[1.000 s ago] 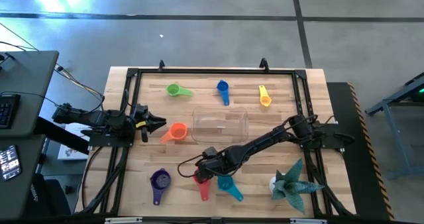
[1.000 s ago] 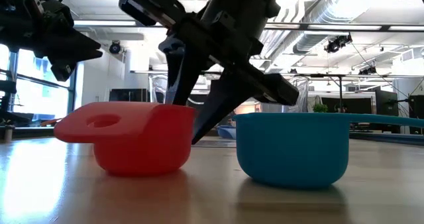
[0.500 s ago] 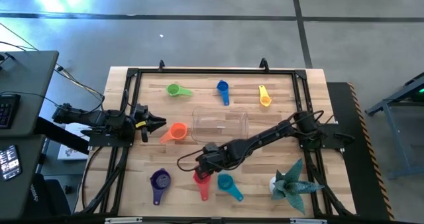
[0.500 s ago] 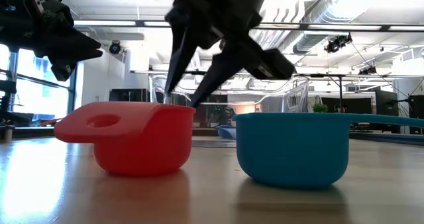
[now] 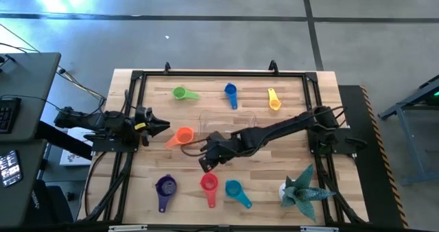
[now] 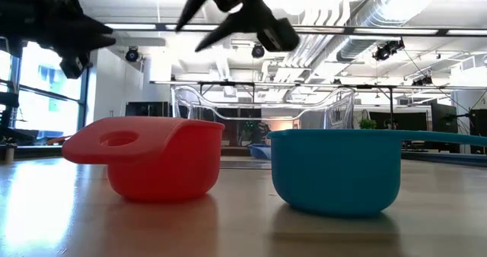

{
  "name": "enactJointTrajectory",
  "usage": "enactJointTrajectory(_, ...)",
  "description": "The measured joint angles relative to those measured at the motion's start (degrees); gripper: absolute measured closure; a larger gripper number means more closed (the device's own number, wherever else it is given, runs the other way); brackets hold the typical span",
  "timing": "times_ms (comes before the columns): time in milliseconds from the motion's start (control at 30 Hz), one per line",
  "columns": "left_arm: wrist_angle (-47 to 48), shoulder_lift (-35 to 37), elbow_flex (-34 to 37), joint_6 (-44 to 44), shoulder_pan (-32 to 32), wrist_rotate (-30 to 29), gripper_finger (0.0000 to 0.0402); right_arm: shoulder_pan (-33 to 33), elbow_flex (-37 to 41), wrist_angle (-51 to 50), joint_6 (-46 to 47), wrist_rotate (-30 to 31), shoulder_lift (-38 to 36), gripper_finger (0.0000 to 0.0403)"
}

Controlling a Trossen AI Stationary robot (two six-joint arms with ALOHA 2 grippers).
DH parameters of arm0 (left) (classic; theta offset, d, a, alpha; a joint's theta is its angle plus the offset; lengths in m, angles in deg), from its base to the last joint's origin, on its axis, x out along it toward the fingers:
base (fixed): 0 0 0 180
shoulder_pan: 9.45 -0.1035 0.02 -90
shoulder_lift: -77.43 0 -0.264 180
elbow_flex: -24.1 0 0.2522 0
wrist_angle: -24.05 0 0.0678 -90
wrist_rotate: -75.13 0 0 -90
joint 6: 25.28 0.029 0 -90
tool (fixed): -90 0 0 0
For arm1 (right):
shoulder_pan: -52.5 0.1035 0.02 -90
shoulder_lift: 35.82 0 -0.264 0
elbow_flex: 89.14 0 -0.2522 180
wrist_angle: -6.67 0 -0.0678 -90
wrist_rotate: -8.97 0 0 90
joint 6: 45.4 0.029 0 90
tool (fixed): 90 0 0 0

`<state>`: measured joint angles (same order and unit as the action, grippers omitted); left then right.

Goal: Nest measuring cups in basket
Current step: Stack the orange measuring cup into the violet measuring cup

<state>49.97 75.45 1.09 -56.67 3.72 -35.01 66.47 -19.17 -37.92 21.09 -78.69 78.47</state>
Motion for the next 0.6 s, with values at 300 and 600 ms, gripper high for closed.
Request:
enactJointTrajectory(300,0.55,-2.96,-6.79,1.93,-0.01,-1.42,0.0328,-3.44,0.0,5.62,-9.11,0.9,-4.9,0.0289)
enactJointTrajectory(600,11.86,-14.47,-17.56,1.66,-0.01,-7.23,0.0328,-5.65,0.0,5.72,-18.21,6.77,-12.19,0.0289)
